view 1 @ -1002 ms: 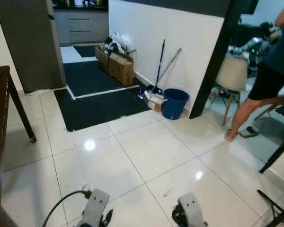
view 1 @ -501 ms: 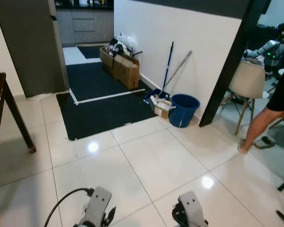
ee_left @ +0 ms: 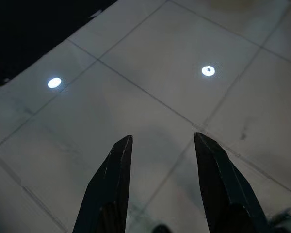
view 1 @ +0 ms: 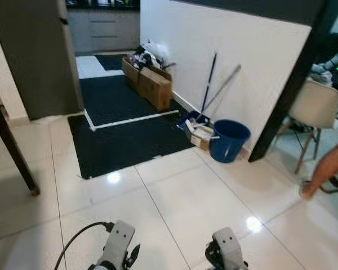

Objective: Setting the table

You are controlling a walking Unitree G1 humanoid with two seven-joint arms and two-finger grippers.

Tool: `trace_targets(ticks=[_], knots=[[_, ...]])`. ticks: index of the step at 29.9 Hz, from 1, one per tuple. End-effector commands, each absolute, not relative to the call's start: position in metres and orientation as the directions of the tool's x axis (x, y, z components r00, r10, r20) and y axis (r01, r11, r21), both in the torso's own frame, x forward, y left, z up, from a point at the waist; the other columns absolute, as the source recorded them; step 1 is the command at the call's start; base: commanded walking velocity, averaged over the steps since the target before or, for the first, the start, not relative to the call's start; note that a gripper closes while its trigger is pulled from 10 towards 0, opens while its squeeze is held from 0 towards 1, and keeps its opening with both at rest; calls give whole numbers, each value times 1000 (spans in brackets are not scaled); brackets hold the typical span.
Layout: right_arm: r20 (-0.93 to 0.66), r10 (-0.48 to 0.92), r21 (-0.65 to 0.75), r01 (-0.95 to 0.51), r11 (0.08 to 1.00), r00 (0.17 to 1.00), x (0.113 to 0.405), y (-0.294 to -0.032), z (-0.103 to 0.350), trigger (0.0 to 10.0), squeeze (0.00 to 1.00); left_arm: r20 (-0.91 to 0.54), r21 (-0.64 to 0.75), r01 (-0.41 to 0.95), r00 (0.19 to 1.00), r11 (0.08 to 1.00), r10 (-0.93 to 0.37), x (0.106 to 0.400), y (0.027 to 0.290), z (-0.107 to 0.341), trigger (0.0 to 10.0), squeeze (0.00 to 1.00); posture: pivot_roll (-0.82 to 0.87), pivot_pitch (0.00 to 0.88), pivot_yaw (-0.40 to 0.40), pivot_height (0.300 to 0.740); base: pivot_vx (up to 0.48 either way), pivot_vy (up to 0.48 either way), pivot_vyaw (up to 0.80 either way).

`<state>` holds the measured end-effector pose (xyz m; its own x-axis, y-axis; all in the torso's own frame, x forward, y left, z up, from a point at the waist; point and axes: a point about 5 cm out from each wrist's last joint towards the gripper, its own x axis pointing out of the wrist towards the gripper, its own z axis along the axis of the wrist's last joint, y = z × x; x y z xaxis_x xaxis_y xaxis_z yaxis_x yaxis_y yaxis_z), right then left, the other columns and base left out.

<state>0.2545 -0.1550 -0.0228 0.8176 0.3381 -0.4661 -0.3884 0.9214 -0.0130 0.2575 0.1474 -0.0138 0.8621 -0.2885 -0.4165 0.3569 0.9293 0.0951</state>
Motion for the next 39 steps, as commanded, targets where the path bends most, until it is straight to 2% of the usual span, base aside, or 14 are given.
trace_targets(ticks=[1, 39], knots=[[-490, 334, -3, -384, 923, 805, 249, -157, -28, 10000, 0, -427, 92, 368, 854, 925, -297, 255, 145, -16, 10000, 0, 32, 19, 10, 740, 480, 0, 0], [-488, 336, 1, -385, 923, 805, 248, -155, -28, 10000, 0, -435, 97, 375, 849, 922, -300, 255, 147, -17, 10000, 0, 33, 8, 18, 740, 480, 0, 0]])
